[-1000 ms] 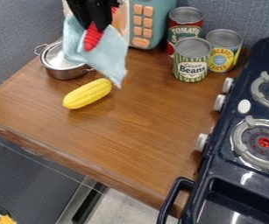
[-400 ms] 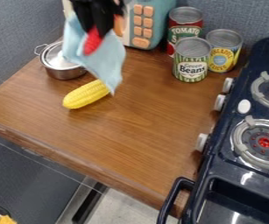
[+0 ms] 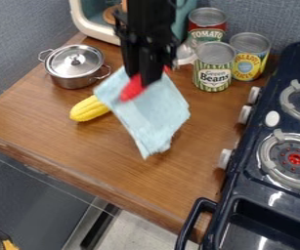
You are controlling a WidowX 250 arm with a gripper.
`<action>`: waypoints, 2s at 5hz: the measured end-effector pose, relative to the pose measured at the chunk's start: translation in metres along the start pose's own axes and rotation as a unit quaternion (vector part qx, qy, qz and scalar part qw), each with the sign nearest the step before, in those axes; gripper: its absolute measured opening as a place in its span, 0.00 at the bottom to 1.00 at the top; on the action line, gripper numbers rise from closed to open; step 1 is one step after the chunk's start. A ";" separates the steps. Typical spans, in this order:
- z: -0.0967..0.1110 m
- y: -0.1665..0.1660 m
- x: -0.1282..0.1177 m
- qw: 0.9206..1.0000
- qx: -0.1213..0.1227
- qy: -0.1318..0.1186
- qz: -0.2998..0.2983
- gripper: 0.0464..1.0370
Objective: Lift and drop the red cutlery and white napkin
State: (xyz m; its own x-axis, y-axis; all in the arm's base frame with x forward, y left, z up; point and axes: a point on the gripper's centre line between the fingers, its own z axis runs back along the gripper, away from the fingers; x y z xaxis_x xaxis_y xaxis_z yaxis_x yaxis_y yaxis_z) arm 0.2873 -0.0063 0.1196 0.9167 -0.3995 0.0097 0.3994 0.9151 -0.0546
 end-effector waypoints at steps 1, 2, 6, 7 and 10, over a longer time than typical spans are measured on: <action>-0.001 -0.024 -0.007 0.999 -0.036 0.004 -0.029 0.32; -0.006 -0.016 -0.006 0.998 -0.057 0.002 0.002 0.32; -0.035 0.035 -0.009 0.989 -0.050 0.065 0.121 0.38; -0.036 0.041 -0.009 0.992 -0.027 0.066 0.107 0.72; -0.023 0.048 -0.004 0.996 -0.011 0.024 0.080 0.96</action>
State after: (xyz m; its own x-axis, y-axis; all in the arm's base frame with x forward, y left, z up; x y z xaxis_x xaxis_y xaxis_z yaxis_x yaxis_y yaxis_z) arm 0.3021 0.0376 0.0937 0.9669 -0.2504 -0.0487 0.2467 0.9664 -0.0725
